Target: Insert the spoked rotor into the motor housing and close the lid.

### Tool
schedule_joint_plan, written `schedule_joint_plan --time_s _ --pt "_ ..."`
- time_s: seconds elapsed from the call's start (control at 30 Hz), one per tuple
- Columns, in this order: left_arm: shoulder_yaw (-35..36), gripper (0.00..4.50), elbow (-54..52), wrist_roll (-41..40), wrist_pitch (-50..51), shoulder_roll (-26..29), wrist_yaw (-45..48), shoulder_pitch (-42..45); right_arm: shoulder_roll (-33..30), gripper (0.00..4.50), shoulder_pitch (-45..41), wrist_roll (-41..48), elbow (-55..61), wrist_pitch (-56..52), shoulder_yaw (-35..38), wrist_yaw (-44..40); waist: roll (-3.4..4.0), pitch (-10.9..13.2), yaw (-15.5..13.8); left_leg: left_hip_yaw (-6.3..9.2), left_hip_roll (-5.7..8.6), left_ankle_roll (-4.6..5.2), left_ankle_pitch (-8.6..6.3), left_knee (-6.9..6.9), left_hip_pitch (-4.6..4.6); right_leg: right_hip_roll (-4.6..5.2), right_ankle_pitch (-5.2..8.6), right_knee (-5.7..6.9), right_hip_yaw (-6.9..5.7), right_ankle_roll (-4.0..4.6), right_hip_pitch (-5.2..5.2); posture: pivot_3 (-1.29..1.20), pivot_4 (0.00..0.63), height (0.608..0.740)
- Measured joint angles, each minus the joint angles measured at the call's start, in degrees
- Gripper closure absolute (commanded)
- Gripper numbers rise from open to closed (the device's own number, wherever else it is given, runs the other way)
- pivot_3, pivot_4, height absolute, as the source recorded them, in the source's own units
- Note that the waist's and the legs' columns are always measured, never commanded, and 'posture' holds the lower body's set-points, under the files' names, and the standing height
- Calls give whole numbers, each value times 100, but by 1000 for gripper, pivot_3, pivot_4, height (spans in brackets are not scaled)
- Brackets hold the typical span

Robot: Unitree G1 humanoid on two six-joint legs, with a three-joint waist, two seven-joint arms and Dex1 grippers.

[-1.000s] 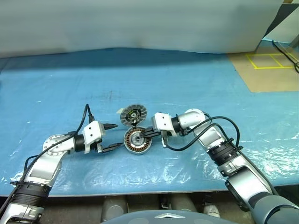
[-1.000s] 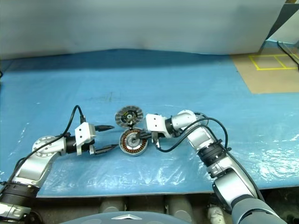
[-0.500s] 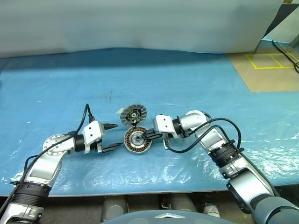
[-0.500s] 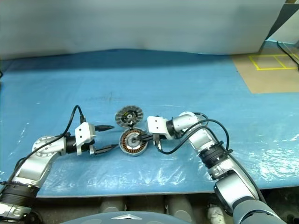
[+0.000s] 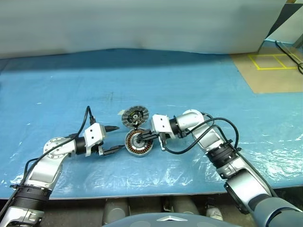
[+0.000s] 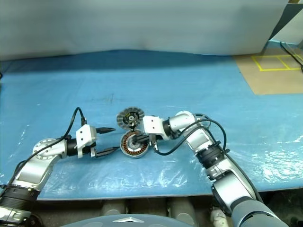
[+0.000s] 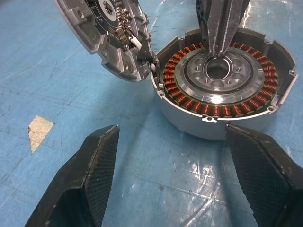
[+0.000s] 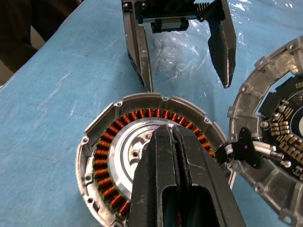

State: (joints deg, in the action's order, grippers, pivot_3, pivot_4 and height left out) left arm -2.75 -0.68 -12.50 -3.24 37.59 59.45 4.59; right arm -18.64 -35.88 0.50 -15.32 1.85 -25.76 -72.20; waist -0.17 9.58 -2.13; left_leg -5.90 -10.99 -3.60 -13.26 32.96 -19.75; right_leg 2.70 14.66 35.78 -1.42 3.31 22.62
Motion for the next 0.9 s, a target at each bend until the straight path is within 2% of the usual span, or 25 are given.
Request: schedule_joint_plan --time_s 0.23,0.43,0.73,0.9 --pt "0 768 -11 6 0 0 -25 0 166 4456 -103 -83 -626 310 -31 43 0 0 -1 0 0 0 0 1 -6 0 2 1 -1 4 5 0 150 740" --pt "-1 768 32 12 -35 -3 -23 -1 -206 4456 -113 -63 -206 294 47 -7 0 0 -9 0 0 0 0 3 -6 0 -8 2 -1 -12 4 0 150 740" --pt "-17 768 52 27 -66 -41 -22 18 -263 4456 20 -31 57 183 55 32 0 0 -6 0 0 0 0 3 -5 0 -5 3 -1 -9 4 0 150 740" --pt "-16 768 -40 24 5 -40 -27 15 -480 4456 -2 -34 76 13 284 314 0 0 -9 0 1 0 0 3 -6 0 -7 3 0 -12 4 0 150 740"
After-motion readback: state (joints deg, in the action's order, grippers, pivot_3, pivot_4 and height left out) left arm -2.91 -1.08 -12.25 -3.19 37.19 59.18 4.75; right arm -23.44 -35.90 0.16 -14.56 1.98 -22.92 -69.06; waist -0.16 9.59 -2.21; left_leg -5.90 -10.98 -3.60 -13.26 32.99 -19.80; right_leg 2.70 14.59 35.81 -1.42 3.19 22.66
